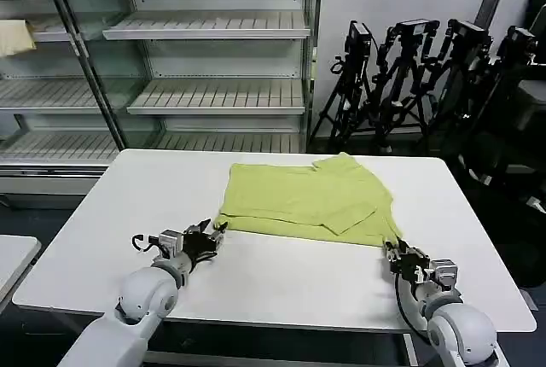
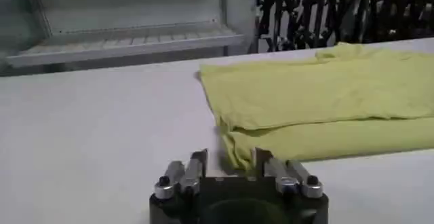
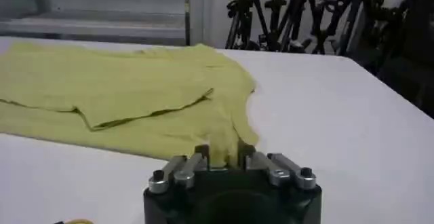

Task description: Fold and organize the clothes.

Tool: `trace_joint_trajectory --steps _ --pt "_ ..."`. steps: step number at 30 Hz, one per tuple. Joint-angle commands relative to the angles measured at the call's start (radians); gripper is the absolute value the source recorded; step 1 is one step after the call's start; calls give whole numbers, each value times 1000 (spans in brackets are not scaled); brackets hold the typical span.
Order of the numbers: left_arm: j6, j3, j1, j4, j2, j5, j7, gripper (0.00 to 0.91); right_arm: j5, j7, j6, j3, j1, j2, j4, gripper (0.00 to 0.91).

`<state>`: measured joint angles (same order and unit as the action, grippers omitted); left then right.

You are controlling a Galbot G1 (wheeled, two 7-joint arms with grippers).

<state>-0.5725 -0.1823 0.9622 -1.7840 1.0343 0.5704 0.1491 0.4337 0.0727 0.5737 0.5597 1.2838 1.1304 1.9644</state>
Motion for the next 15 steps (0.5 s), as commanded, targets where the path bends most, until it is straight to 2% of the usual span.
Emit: trace_joint_trajectory --steps 1,9,15 --pt "-5 2 2 20 -1 -9 -2 10 -1 2 4 2 14 0 6 0" --pt "-5 -14 40 -26 -16 -7 -23 10 0 -3 4 33 132 2 145 0" --pt "-4 -108 255 -246 -89 -20 -14 10 -8 -27 0 83 297 12 269 0"
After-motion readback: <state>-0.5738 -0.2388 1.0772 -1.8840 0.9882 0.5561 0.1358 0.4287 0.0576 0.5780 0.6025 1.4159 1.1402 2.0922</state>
